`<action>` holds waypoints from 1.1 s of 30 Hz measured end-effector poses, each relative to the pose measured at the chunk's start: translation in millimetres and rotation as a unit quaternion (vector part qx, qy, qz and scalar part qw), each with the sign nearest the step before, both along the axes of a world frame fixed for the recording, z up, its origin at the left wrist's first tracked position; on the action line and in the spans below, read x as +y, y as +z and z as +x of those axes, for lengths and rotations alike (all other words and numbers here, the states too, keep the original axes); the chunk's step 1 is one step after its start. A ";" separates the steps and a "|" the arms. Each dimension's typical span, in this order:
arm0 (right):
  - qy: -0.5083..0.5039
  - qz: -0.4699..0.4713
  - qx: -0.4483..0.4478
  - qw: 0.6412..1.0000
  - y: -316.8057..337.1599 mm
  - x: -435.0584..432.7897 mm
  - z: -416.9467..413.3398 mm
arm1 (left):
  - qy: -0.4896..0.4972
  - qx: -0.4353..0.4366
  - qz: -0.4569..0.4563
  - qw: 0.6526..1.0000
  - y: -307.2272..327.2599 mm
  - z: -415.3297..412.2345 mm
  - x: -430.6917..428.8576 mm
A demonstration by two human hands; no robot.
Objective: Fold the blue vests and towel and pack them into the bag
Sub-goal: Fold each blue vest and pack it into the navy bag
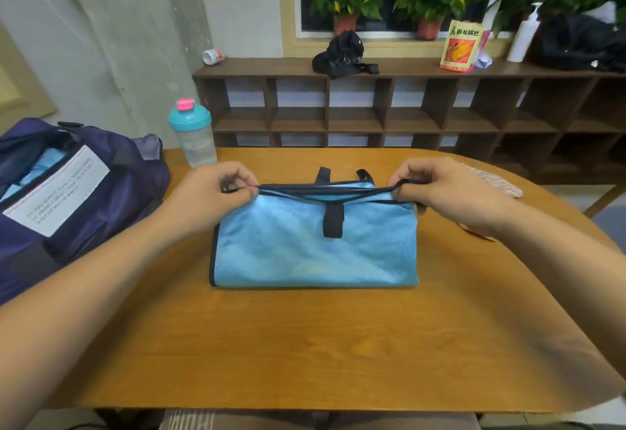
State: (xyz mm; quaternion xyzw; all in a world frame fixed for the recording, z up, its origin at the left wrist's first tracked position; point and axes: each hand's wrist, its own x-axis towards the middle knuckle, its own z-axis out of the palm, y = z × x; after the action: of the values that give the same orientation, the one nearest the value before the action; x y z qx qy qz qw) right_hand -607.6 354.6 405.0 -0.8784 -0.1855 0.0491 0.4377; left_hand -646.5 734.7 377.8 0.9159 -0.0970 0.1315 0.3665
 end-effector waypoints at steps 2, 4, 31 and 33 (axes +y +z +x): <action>-0.026 0.009 -0.009 1.000 -2.4 6.5 21.5 | 0.013 -0.006 -0.001 1.000 -4.9 24.8 2.8; -0.052 0.012 -0.015 0.998 -9.5 11.9 44.0 | 0.023 -0.008 -0.002 1.000 -10.8 45.8 3.3; 0.120 -0.234 -0.330 0.907 -117.0 66.5 70.8 | -0.003 -0.023 0.157 0.987 -90.3 83.6 -39.6; 0.127 -0.236 -0.321 0.908 -119.9 68.6 72.5 | -0.004 -0.028 0.175 0.984 -99.4 80.1 -44.2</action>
State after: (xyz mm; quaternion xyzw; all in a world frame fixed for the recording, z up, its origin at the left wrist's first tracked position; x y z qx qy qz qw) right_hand -535.1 423.2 285.1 -0.8936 -0.4088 -0.1374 0.1243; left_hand -566.4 690.6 278.4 0.9614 -0.1326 0.1368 0.1987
